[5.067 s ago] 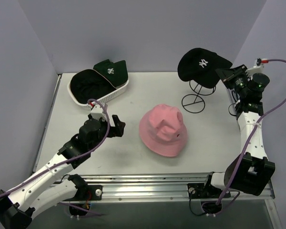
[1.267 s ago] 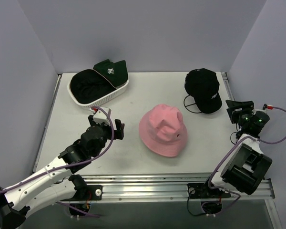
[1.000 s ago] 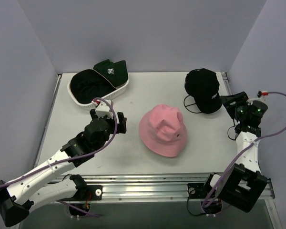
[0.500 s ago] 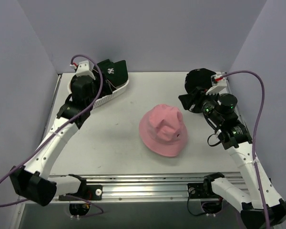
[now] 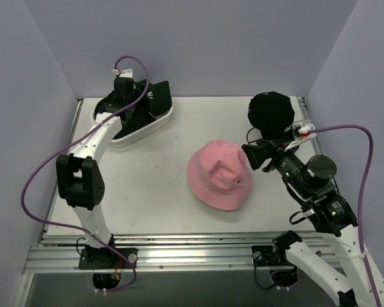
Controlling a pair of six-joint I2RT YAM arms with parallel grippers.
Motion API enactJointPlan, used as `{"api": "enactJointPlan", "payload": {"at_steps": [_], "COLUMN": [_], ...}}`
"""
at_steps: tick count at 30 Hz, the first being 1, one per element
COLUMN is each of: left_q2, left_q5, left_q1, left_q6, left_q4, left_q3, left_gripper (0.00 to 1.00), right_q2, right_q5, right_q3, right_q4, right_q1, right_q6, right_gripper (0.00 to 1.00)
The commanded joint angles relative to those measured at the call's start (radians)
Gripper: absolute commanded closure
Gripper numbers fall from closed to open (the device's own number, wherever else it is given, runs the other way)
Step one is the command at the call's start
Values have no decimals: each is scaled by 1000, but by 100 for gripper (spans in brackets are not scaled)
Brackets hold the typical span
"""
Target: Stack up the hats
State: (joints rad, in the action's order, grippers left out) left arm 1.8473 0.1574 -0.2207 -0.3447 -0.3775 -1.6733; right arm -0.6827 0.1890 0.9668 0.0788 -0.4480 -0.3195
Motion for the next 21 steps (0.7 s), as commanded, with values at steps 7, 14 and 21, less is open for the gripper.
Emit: {"api": "enactJointPlan", "payload": {"at_steps": [7, 14, 21], "left_q2": [228, 375, 447], "left_q5": [-18, -22, -21], "left_q1": [6, 7, 7], "left_q6": [70, 82, 52], "left_q4": [-6, -30, -12], "left_q3": [-239, -408, -416], "left_gripper": [23, 29, 31], "right_q2": [169, 163, 160], "right_q5": [-11, 0, -8], "right_q3": [-43, -51, -59], "right_q4": [-56, -47, -45], "right_q1": [-8, -9, -8], "right_q6": [-10, -4, 0], "right_gripper": [46, 46, 46]}}
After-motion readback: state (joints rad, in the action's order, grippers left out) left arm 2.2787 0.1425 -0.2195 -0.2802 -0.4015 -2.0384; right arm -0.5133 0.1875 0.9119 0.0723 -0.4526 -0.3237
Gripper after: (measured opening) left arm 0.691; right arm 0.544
